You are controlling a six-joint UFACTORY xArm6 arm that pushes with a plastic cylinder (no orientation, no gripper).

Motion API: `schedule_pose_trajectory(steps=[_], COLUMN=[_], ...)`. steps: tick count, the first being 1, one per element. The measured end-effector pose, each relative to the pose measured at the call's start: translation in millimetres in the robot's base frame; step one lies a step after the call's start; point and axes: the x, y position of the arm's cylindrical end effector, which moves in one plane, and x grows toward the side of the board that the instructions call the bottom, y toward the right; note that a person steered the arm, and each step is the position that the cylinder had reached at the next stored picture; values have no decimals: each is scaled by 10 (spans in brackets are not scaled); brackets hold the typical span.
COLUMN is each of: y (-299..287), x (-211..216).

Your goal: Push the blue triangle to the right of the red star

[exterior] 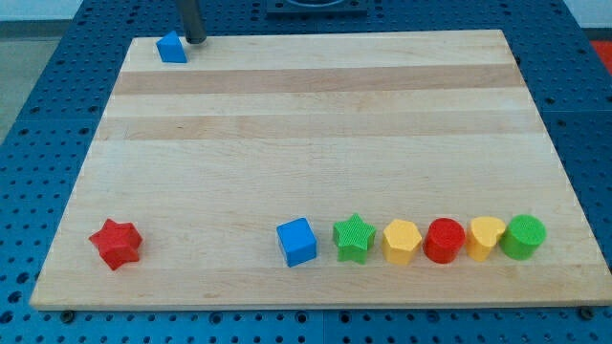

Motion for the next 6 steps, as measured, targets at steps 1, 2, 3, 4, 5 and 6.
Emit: schedule_pose_trajectory(steps=[1,2,3,4,5,6], y=[-191,-497,-836,-1023,-970,-772], x=[-4,-5,-6,-6,-7,-7])
